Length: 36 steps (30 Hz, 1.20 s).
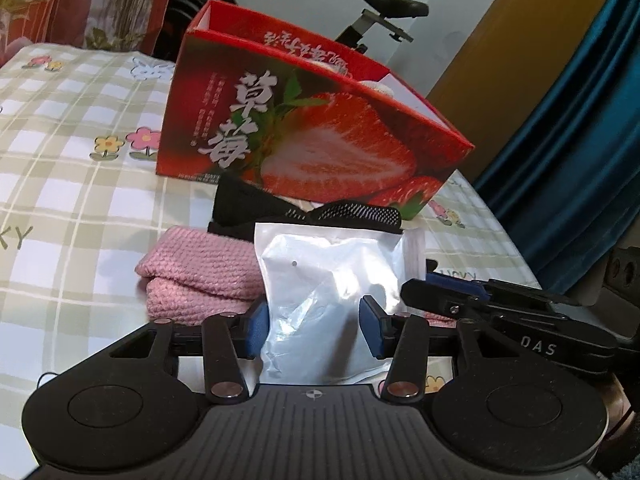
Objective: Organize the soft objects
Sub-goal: 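Close both tools on the white bag's edge, then lift the white bag with both tools and carry it over the box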
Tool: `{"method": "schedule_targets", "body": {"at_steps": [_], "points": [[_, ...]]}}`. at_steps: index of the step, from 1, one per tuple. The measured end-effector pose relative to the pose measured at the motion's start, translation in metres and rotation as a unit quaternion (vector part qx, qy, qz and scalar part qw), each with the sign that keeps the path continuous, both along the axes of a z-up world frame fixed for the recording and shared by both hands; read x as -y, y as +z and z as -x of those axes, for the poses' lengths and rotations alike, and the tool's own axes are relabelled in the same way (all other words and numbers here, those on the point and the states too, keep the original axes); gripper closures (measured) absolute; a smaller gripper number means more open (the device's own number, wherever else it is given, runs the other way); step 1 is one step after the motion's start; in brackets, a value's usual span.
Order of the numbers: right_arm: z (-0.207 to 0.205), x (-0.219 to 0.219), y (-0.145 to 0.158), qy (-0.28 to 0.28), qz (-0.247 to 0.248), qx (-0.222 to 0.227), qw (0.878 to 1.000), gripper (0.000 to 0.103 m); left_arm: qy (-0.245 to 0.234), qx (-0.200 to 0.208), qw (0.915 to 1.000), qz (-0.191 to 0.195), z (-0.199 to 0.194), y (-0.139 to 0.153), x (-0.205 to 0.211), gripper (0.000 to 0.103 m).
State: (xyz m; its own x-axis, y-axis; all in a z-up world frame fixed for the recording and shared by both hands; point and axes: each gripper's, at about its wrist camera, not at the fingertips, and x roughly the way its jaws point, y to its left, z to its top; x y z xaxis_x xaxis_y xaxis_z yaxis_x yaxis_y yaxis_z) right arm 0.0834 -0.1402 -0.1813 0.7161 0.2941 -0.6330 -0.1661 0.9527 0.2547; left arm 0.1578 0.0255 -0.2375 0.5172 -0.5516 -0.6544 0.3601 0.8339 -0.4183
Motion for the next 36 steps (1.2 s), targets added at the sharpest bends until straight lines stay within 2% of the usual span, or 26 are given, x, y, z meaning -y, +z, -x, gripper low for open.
{"method": "schedule_targets", "body": {"at_steps": [2, 7, 12, 20, 24, 30, 36], "points": [[0.0, 0.001, -0.002, -0.003, 0.002, -0.003, 1.0, 0.079, 0.001, -0.008, 1.0, 0.002, 0.001, -0.003, -0.001, 0.058], [0.002, 0.003, -0.006, -0.009, 0.001, -0.01, 1.0, 0.082, 0.002, -0.019, 0.9998, 0.003, 0.001, -0.01, -0.001, 0.058], [0.004, 0.007, -0.01, -0.019, -0.002, -0.015, 1.0, 0.095, 0.002, -0.019, 0.9998, 0.005, 0.004, -0.011, -0.001, 0.058], [0.004, 0.012, -0.008, -0.032, -0.003, -0.008, 0.999, 0.098, 0.008, -0.019, 0.9997, 0.011, 0.004, -0.013, -0.004, 0.076], [0.005, 0.013, -0.005, -0.034, -0.007, -0.003, 0.999, 0.099, 0.01, -0.015, 0.9997, 0.019, 0.006, -0.009, -0.006, 0.077], [0.006, 0.017, 0.016, -0.036, -0.02, 0.026, 0.999, 0.099, 0.007, 0.008, 0.9992, 0.037, 0.006, 0.013, -0.011, 0.077], [-0.011, 0.022, 0.054, -0.032, -0.027, 0.067, 0.997, 0.098, 0.002, 0.05, 0.9976, 0.048, -0.011, 0.06, -0.012, 0.077]]}}
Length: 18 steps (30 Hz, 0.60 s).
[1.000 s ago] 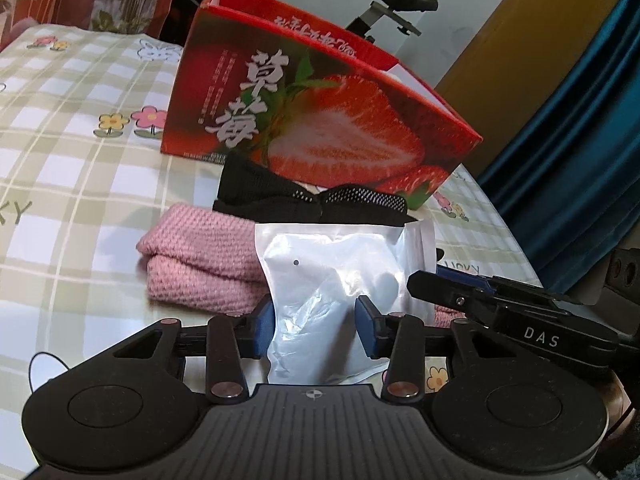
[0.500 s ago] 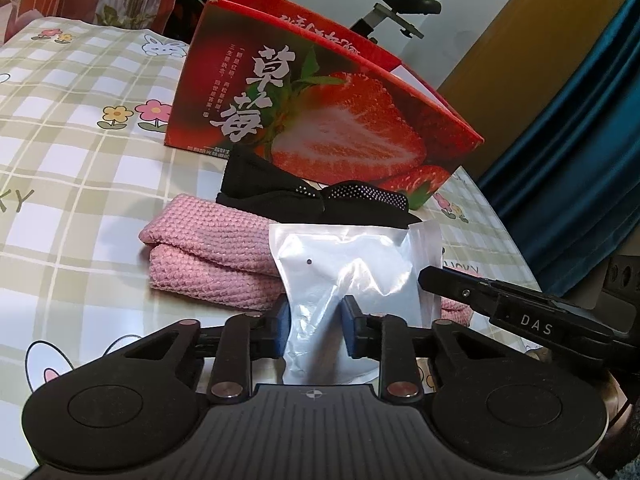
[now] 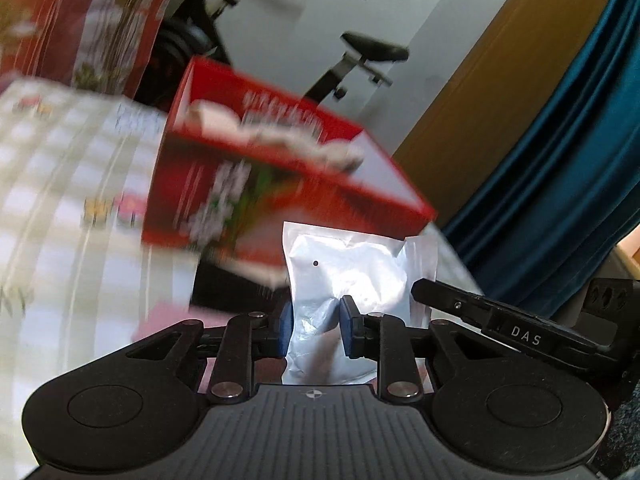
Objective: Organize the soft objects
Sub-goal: 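Lift the white bag with both tools and carry it over the box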
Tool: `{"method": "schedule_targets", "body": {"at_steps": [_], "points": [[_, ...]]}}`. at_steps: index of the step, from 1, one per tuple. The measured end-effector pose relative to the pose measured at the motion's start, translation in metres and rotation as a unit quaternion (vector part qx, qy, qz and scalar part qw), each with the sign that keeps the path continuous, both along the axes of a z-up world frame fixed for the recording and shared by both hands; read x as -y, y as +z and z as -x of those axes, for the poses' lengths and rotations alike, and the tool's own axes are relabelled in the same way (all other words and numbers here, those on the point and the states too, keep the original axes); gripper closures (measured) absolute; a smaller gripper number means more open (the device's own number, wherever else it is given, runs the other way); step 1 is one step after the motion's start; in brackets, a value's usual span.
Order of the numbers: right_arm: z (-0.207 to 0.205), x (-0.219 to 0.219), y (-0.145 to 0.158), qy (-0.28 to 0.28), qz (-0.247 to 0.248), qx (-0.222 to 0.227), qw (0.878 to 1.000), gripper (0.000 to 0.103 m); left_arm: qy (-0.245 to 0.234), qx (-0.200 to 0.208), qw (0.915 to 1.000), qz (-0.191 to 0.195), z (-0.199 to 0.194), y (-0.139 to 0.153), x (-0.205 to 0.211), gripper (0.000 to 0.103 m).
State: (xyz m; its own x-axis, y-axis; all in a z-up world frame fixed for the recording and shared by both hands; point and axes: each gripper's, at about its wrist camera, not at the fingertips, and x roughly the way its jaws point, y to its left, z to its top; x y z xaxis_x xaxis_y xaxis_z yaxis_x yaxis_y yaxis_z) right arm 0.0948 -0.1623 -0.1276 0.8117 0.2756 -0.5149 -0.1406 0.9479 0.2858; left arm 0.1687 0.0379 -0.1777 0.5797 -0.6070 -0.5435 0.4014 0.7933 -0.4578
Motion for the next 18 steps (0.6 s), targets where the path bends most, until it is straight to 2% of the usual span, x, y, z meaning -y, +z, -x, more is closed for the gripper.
{"method": "schedule_targets", "body": {"at_steps": [5, 8, 13, 18], "points": [[-0.033, 0.006, 0.035, -0.003, -0.01, 0.031, 0.999, 0.098, 0.004, 0.029, 0.9995, 0.007, -0.029, 0.038, 0.007, 0.077], [-0.055, 0.008, 0.052, -0.003, 0.002, 0.051, 0.999, 0.098, 0.006, 0.043, 0.9991, 0.005, -0.047, 0.054, 0.011, 0.077], [-0.092, 0.01, 0.068, -0.007, 0.022, 0.071, 0.997, 0.098, 0.014, 0.044, 0.9989, -0.001, -0.081, 0.065, 0.022, 0.077], [-0.128, 0.011, 0.066, -0.015, 0.036, 0.068, 0.997, 0.098, 0.023, 0.041, 0.9988, -0.018, -0.112, 0.069, 0.027, 0.077]]}}
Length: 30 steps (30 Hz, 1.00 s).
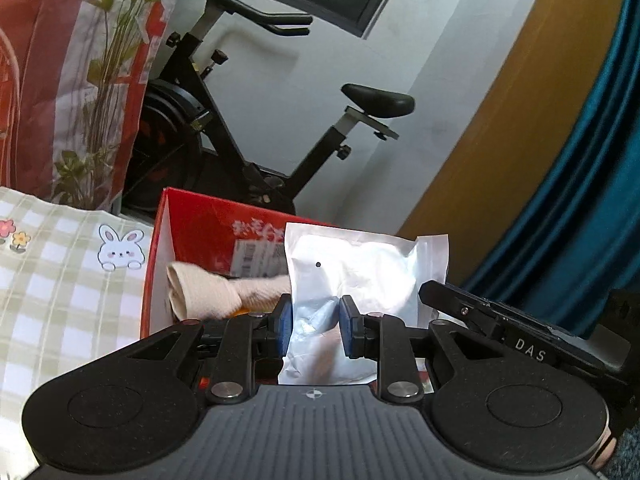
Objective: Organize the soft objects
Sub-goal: 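Lift the white bag with both tools and carry it over the box, then lower the white bag into the box and open both tools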
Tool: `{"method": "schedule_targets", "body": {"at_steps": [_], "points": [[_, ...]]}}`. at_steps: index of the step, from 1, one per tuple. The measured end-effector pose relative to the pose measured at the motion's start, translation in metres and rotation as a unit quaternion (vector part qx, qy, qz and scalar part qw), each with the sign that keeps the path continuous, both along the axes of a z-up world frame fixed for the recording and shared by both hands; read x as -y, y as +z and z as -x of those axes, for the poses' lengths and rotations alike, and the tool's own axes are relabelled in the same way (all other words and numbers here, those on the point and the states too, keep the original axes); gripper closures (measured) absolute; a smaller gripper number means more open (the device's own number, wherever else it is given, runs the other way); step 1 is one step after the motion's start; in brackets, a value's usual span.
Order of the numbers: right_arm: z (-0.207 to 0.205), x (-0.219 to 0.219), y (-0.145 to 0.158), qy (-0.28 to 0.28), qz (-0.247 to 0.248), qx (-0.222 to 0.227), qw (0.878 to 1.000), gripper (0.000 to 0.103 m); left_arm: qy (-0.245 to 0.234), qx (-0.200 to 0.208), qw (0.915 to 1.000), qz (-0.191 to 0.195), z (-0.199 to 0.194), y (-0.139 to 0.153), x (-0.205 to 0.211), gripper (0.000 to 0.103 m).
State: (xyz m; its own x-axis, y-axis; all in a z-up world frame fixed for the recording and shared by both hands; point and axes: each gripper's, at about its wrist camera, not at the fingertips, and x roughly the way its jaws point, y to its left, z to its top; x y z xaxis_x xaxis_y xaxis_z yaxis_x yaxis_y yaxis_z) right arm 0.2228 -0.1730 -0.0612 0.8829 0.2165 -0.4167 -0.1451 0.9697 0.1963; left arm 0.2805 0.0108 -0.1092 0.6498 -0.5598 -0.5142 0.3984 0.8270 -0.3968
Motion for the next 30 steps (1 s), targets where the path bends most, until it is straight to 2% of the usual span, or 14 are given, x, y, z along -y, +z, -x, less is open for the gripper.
{"method": "schedule_targets", "body": {"at_steps": [9, 17, 18, 19, 23, 26, 30], "points": [[-0.05, 0.004, -0.031, -0.015, 0.013, -0.044, 0.999, 0.098, 0.011, -0.027, 0.9987, -0.043, -0.043, -0.017, 0.01, 0.077], [-0.061, 0.006, -0.059, -0.024, 0.02, -0.082, 0.996, 0.098, 0.007, -0.043, 0.9962, -0.075, -0.053, -0.034, 0.015, 0.076], [-0.061, 0.005, -0.061, -0.027, 0.021, -0.085, 0.996, 0.095, 0.007, -0.042, 0.996, -0.078, -0.054, -0.034, 0.015, 0.076], [-0.061, 0.005, -0.061, -0.029, 0.025, -0.086, 0.996, 0.094, 0.007, -0.041, 0.9959, -0.081, -0.054, -0.034, 0.016, 0.073], [-0.058, 0.003, -0.062, -0.038, 0.043, -0.082, 0.995, 0.085, 0.007, -0.024, 0.9954, -0.092, -0.05, -0.033, 0.015, 0.043], [-0.053, 0.004, -0.061, -0.046, 0.051, -0.074, 0.995, 0.084, 0.012, -0.012, 0.9956, -0.092, -0.046, -0.029, 0.011, 0.034], [-0.038, 0.004, -0.056, -0.048, 0.057, -0.053, 0.996, 0.081, 0.008, 0.015, 0.9959, -0.089, -0.028, -0.019, 0.003, 0.026]]}}
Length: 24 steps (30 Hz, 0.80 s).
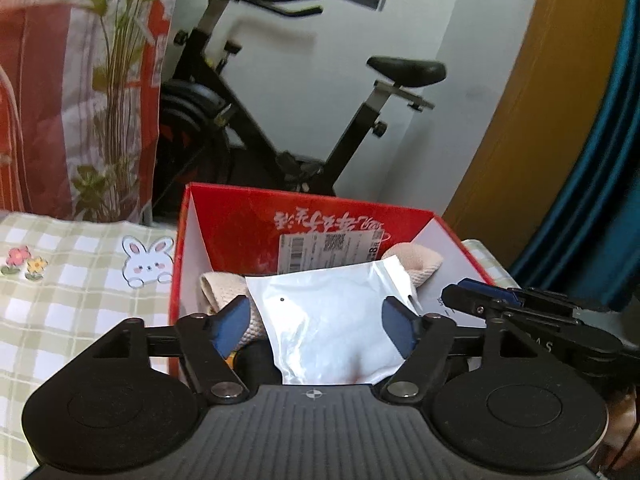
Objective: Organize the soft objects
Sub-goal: 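Lower the white bag into the box and open both tools, then move both tools down to the black gloves beside the box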
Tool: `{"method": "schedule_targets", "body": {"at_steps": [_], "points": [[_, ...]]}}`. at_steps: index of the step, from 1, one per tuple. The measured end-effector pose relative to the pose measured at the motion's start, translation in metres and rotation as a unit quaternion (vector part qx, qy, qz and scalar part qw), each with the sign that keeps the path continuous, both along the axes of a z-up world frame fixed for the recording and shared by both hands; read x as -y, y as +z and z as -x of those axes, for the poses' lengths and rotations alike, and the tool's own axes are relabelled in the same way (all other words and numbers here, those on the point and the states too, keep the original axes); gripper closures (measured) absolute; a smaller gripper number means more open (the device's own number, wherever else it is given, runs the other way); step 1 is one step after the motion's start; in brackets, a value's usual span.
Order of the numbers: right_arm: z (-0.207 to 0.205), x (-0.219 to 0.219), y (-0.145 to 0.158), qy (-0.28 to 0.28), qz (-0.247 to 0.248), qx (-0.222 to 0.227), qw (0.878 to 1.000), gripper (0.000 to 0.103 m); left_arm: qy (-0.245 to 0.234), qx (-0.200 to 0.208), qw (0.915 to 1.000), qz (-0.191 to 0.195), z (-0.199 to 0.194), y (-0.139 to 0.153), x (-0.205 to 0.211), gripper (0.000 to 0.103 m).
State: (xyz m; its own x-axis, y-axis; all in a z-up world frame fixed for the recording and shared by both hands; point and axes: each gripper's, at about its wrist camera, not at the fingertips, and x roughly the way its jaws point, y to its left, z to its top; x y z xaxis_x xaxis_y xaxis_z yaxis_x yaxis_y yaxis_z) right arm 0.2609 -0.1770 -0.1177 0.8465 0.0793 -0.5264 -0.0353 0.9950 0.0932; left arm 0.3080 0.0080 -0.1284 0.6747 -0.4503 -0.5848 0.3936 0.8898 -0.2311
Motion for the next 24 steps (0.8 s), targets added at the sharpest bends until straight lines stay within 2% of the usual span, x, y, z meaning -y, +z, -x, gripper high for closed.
{"method": "schedule_targets", "body": {"at_steps": [6, 12, 18, 24], "points": [[0.034, -0.002, 0.009, 0.013, 0.007, 0.038, 0.999, 0.075, -0.007, 0.01, 0.9999, 0.002, 0.033, 0.007, -0.013, 0.026], [0.07, -0.003, 0.008, 0.016, -0.008, 0.048, 0.999, 0.073, -0.002, 0.001, 0.9998, 0.017, 0.064, 0.0, -0.03, 0.026], [0.101, -0.004, -0.011, 0.011, -0.029, 0.027, 0.999, 0.068, 0.016, -0.029, 0.9991, 0.028, 0.073, -0.02, -0.042, 0.026], [0.116, -0.014, -0.054, -0.005, -0.047, -0.021, 0.999, 0.059, 0.017, -0.071, 0.9966, 0.038, 0.078, -0.054, -0.038, 0.026]]}}
